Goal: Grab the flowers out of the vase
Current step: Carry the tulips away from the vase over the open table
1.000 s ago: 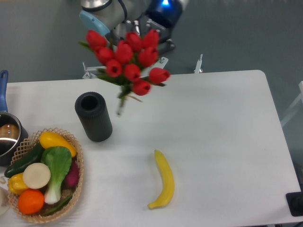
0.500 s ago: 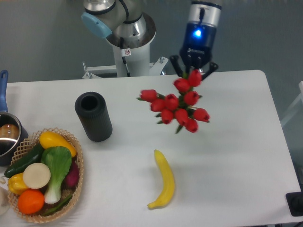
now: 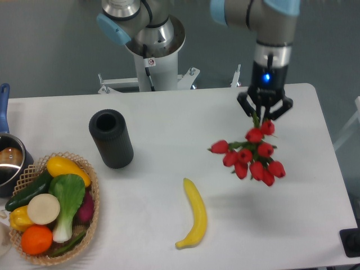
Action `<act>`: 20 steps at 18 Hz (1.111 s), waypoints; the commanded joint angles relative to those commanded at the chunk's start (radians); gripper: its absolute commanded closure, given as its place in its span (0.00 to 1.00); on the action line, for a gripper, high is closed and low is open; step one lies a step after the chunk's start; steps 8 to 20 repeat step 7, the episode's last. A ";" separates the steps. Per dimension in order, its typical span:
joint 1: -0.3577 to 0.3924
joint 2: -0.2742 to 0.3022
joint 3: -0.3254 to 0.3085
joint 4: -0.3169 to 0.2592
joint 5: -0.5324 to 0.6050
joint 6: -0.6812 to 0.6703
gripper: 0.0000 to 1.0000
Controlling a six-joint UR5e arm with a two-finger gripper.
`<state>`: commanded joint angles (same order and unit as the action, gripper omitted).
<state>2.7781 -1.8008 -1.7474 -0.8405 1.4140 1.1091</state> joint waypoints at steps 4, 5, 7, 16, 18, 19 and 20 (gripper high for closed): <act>-0.008 -0.020 0.045 -0.045 0.029 0.000 1.00; -0.008 -0.020 0.048 -0.049 0.030 0.001 1.00; -0.009 -0.019 0.046 -0.051 0.048 0.003 1.00; -0.009 -0.019 0.046 -0.051 0.048 0.003 1.00; -0.009 -0.019 0.046 -0.051 0.048 0.003 1.00; -0.009 -0.019 0.046 -0.051 0.048 0.003 1.00; -0.009 -0.019 0.046 -0.051 0.048 0.003 1.00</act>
